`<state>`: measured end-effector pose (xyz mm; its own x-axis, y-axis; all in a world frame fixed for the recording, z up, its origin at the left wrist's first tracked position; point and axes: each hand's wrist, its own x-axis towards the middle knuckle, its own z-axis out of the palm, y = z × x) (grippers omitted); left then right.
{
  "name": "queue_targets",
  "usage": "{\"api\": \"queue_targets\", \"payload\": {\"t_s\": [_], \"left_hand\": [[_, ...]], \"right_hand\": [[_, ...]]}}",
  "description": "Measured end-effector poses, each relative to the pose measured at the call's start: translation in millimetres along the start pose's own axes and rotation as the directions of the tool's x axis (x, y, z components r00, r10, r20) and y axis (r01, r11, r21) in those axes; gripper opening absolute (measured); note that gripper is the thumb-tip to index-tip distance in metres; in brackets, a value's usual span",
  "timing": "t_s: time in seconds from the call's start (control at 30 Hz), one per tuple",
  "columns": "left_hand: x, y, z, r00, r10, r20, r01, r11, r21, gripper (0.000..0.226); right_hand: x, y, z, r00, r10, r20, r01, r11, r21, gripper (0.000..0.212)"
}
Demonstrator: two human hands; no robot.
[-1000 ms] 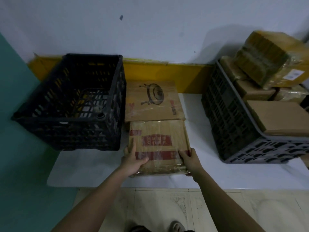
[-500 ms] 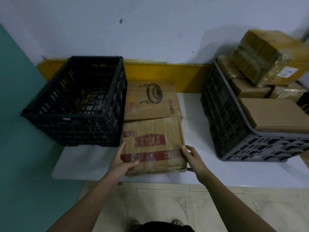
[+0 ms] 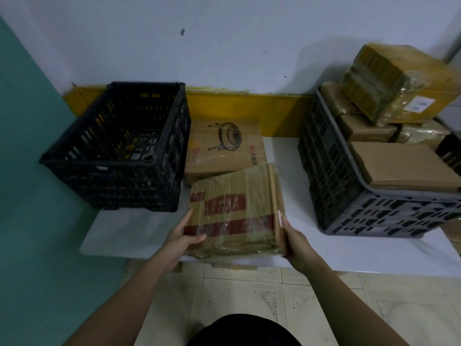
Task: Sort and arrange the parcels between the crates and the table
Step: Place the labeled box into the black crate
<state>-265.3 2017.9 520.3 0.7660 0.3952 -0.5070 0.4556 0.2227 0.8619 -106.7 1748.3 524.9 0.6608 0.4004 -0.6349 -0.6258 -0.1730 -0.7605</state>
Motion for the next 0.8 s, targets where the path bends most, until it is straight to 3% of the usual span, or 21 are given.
{"api": "queue_targets", "payload": {"t_s": [0.07,0.17,0.27,0.33,0.4,0.47,0.63,0.8], "left_hand": [[0,14,11,0.999,0.029,0.02,-0.031,0.994,0.102,0.073],[-4,51,33,0.993,0.116,0.026,-0.119,0.962,0.247,0.048],[-7,87,53,0.993,0.096,0.063,-0.106,0.979,0.172,0.063],[-7,101,61,0.992,0.083,0.091,-0.1,0.975,0.2,0.084],[-9,109,64,0.994,0.07,0.088,-0.087,0.975,0.205,0.092],[-13,112,59,0.995,0.063,0.079,-0.076,0.982,0.172,0.078],[-26,122,49,0.995,-0.018,0.102,0.006,0.993,0.122,0.052],[-33,152,37,0.993,-0.073,0.09,0.054,0.979,0.197,0.046]], "right_hand": [[-5,-15,7,0.984,-0.13,-0.122,0.126,0.991,-0.04,0.05],[-11,-39,18,0.952,-0.258,-0.167,0.233,0.96,-0.155,0.043],[-19,-59,35,0.93,-0.347,-0.123,0.305,0.913,-0.269,0.036],[-21,-65,46,0.913,-0.395,-0.104,0.339,0.875,-0.346,0.038],[-22,-70,54,0.889,-0.441,-0.126,0.358,0.839,-0.409,0.041],[-24,-76,58,0.888,-0.446,-0.11,0.36,0.825,-0.436,0.039],[-32,-86,71,0.923,-0.384,0.016,0.372,0.88,-0.297,0.034],[-29,-101,82,0.915,-0.402,0.027,0.389,0.867,-0.311,0.037]]}}
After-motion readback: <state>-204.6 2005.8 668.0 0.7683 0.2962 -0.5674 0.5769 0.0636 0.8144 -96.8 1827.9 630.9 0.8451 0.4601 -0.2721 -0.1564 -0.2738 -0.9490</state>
